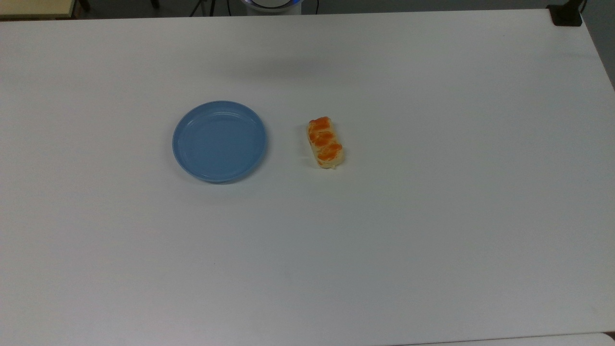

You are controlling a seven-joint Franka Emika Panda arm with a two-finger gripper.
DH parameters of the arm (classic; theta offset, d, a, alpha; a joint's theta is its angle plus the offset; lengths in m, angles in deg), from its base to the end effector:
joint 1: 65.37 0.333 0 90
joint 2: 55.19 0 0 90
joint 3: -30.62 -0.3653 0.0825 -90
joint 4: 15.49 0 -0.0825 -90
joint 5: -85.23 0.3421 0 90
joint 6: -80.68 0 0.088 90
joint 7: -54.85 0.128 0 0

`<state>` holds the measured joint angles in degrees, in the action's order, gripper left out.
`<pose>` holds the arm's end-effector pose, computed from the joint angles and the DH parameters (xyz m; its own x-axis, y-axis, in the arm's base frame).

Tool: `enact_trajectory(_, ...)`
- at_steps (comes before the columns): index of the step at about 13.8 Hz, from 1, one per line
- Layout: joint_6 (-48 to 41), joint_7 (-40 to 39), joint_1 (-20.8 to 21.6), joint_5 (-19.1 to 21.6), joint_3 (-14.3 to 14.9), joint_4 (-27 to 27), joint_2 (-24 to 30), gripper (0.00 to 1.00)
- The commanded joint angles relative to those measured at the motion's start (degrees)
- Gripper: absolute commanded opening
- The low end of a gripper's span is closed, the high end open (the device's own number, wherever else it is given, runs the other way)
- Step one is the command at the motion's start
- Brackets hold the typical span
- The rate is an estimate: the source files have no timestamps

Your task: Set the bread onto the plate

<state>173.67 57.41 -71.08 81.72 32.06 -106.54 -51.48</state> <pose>0.4919 -0.0699 0.6827 0.9811 -0.1649 0.1009 -0.1710 -0.9837 0.0551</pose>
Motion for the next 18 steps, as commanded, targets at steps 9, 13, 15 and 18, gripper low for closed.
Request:
enact_trajectory(9, -3.25, -10.92, 0.43, 1.57, 0.32, 0.62, 0.15, 1.0)
enact_trajectory(13, -3.95, -9.34, 0.52, 1.84, 0.14, 0.53, 0.24, 1.0)
enact_trajectory(15, -3.95, -9.78, 0.61, 1.75, 0.06, 0.44, 0.24, 1.0)
enact_trajectory(18, -4.91, -13.97, 0.61, 1.4, 0.06, 0.0, 0.15, 1.0)
